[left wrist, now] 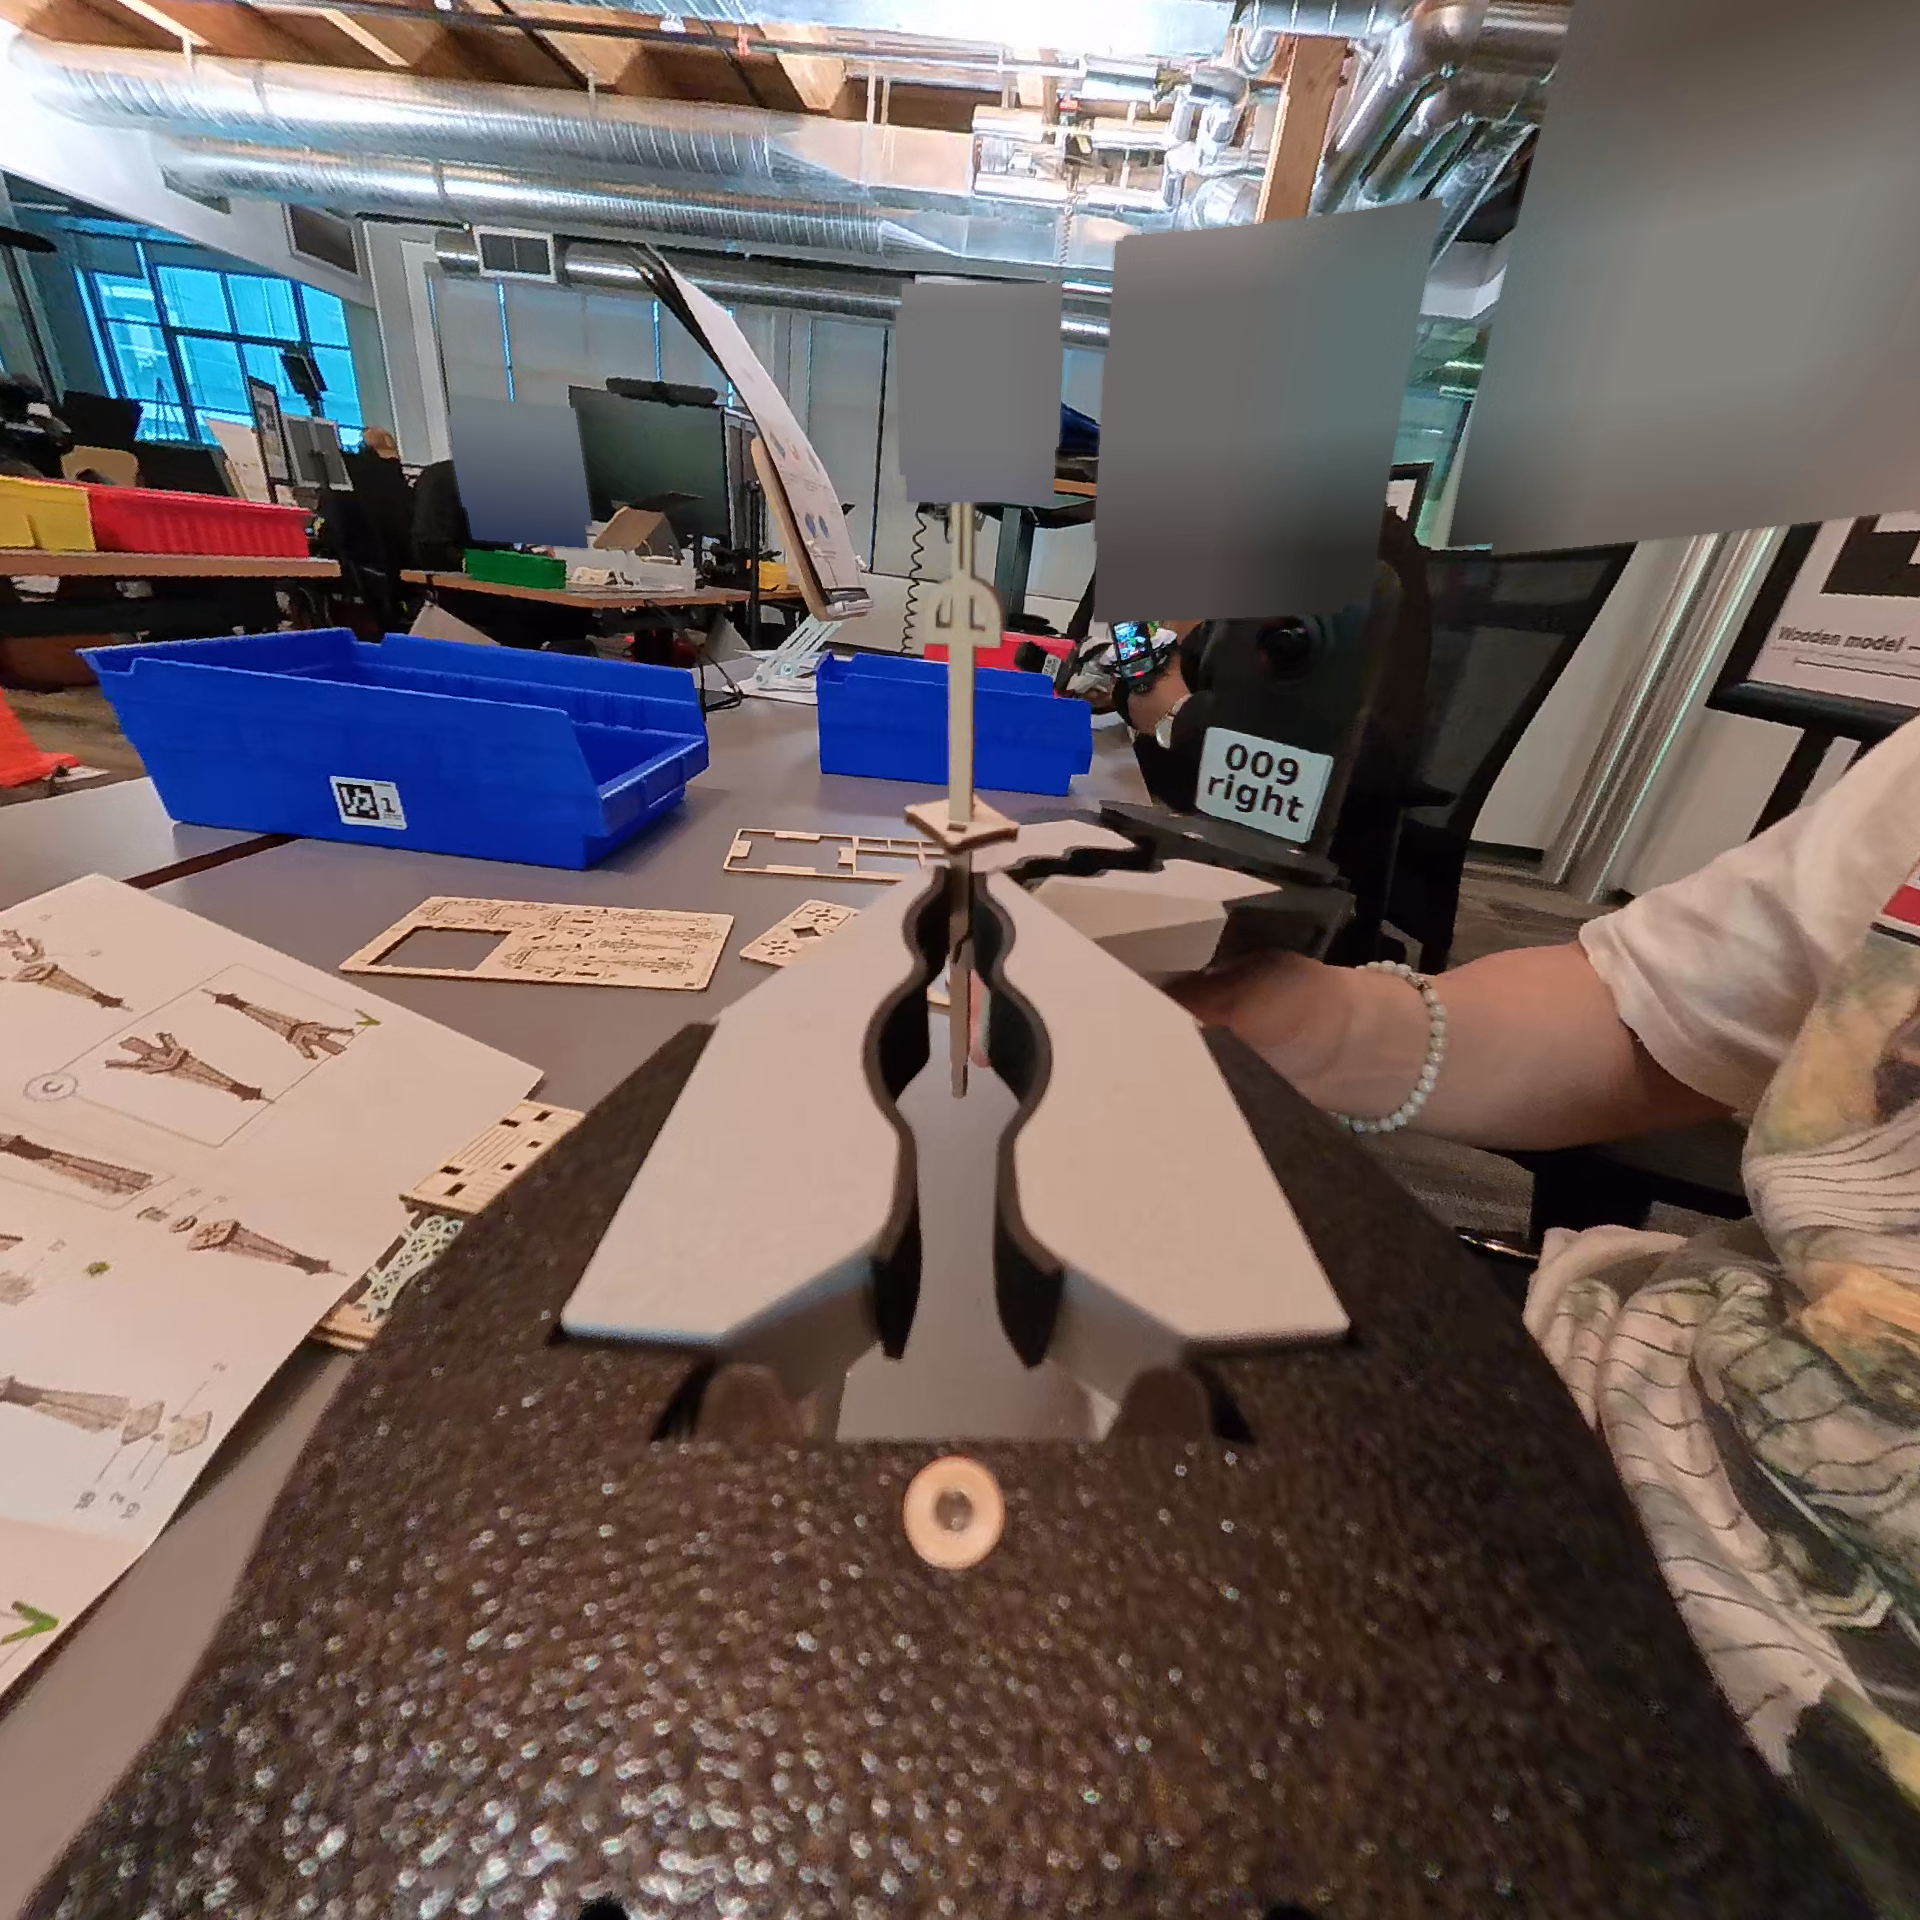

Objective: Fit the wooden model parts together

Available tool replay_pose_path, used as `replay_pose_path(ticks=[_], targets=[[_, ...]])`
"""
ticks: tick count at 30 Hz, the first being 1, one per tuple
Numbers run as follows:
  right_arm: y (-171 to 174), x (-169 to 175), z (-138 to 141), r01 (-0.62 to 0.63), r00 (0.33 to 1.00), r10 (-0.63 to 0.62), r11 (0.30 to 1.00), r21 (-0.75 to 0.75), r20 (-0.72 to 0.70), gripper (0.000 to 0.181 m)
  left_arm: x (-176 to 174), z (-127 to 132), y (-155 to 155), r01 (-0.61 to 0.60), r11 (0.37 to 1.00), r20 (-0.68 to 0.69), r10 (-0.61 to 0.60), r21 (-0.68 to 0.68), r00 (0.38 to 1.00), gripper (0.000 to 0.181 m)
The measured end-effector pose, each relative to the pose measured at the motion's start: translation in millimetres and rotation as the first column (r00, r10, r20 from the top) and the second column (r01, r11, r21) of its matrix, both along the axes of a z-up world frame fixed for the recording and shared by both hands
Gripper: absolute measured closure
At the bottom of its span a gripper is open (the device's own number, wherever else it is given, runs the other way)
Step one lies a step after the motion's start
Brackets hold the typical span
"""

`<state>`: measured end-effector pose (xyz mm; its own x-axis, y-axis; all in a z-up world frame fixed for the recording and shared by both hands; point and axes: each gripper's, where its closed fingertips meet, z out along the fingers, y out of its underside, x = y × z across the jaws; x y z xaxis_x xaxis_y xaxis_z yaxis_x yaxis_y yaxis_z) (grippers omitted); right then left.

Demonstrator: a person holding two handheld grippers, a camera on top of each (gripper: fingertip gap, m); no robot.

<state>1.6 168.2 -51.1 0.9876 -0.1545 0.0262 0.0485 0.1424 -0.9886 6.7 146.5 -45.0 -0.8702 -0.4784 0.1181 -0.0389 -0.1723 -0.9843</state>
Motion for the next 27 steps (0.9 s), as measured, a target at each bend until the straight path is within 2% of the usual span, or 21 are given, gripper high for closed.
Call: replay_pose_path(ticks=[4, 9, 12, 14, 16, 18, 21, 24, 27], targets=[[0.6, -2.8, 0.2, -0.069, 0.995, 0.069, 0.998, 0.012, -0.068, 0.180, -1.3, -0.2, 0.4, 0.019, 1.000, 0.007, -0.019, -0.006, 1.000, 0.181], [-2.2, -0.7, -3.5, -0.086, 0.996, 0.085, 0.995, -0.049, -0.016, 0.177, -1.0, -3.0, -2.4, 0.042, 0.999, 0.005, -0.042, 0.018, 0.999, 0.181], [-8.2, 8.2, -8.5, -0.077, 0.997, 0.081, 0.987, -0.142, 0.021, 0.152, 2.1, 2.2, 4.6, 0.048, 0.997, 0.028, -0.050, 0.052, 0.998, 0.181], [-14.2, 12.2, -10.0, -0.102, 0.995, 0.103, 0.975, -0.196, -0.003, 0.134, 7.6, 4.9, 14.9, 0.051, 0.995, 0.032, -0.054, 0.090, 0.998, 0.181], [-19.1, 12.1, -16.2, -0.147, 0.989, 0.143, 0.952, -0.269, -0.036, 0.126, 16.2, 2.8, 29.5, 0.044, 0.989, 0.013, -0.046, 0.145, 0.999, 0.181], [-23.2, 8.7, -26.8, -0.189, 0.982, 0.187, 0.913, -0.360, -0.042, 0.129, 23.0, 2.0, 44.6, 0.038, 0.984, -0.009, -0.037, 0.174, 0.999, 0.181], [-31.6, -7.1, -44.9, -0.294, 0.950, 0.307, 0.818, -0.494, -0.056, 0.154, 20.3, 0.1, 61.3, 0.068, 0.980, -0.007, -0.068, 0.185, 0.998, 0.181], [-36.7, -17.9, -61.4, -0.347, 0.923, 0.377, 0.735, -0.582, -0.074, 0.157, 13.8, -14.3, 73.8, 0.101, 0.975, -0.038, -0.095, 0.199, 0.995, 0.181], [-37.9, -30.4, -81.2, -0.394, 0.893, 0.437, 0.638, -0.661, -0.110, 0.167, 2.0, -25.8, 75.3, 0.159, 0.975, -0.056, -0.152, 0.157, 0.987, 0.181]])
